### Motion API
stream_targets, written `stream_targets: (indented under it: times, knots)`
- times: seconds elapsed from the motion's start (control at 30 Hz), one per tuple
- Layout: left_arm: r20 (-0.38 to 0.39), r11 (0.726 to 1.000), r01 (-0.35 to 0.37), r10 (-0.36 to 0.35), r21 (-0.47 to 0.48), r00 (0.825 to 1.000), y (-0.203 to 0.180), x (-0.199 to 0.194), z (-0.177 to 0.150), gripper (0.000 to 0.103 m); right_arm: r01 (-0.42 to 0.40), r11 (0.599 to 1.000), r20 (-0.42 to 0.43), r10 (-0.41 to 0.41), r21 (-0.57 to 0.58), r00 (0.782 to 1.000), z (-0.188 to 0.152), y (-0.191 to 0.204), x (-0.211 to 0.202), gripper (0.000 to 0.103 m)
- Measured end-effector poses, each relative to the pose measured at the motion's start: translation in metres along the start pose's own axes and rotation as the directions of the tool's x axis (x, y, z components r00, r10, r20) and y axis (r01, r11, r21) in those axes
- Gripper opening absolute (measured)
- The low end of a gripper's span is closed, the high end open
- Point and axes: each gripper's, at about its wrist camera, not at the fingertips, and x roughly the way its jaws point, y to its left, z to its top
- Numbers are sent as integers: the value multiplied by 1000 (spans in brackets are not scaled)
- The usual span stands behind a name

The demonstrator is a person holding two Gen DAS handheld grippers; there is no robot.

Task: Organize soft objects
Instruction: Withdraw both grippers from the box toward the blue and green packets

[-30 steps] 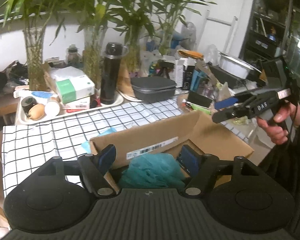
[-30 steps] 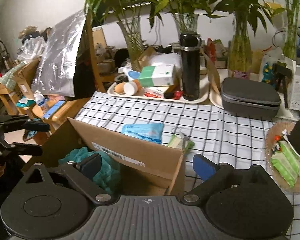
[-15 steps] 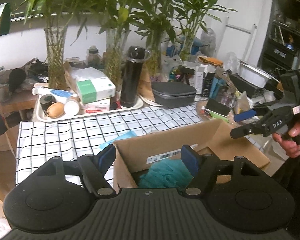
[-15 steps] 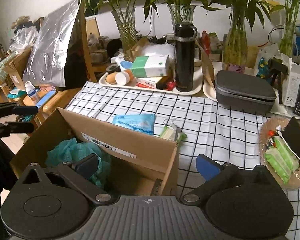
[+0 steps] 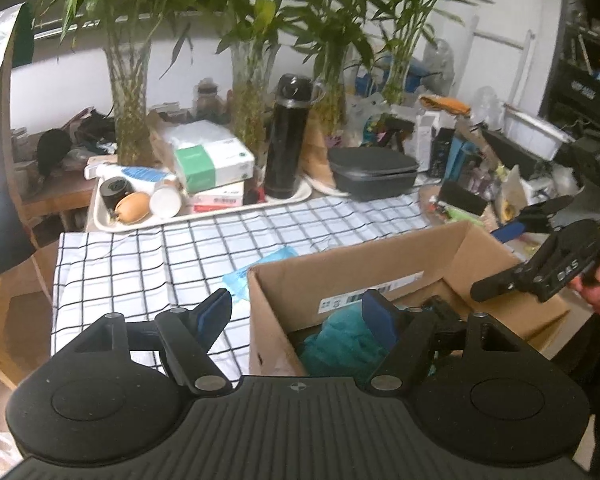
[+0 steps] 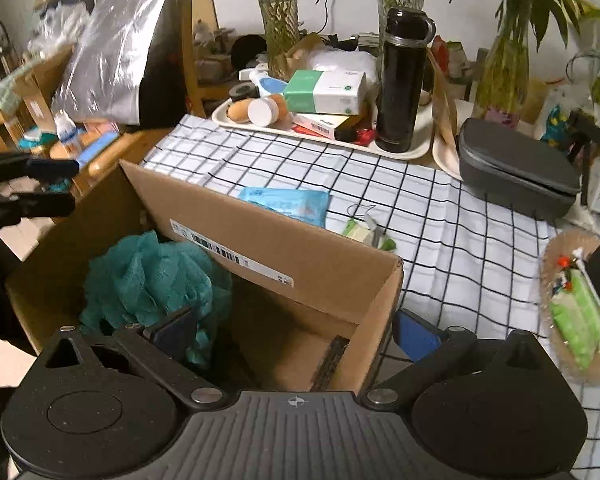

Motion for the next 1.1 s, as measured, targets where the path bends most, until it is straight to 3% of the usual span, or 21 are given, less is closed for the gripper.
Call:
stream_targets:
  times: [0.3, 0.47, 0.7, 0.93, 1.1]
  knots:
    - [-16, 999, -40, 39, -14, 999, 4, 2, 1, 71, -5, 1000, -1, 5, -4, 1000, 3, -2, 2, 103]
    - [-11, 998, -61, 60, -30, 998, 7, 2, 2, 71, 0, 1000, 52, -2, 30, 999, 7, -10, -4, 103]
    - [-17, 992, -78, 77, -98, 997, 18, 2, 8, 71, 69, 994, 120, -79, 80, 990, 16, -21, -5, 103]
    - [-7, 988, -114, 114, -107, 993, 27, 7, 19, 71, 103, 984, 154, -125, 142, 980, 20, -33, -6, 103]
    - [-1, 990, -101, 101, -103, 995, 31, 18, 30, 71, 154, 965, 163, -190, 213, 968, 20, -47, -5, 103]
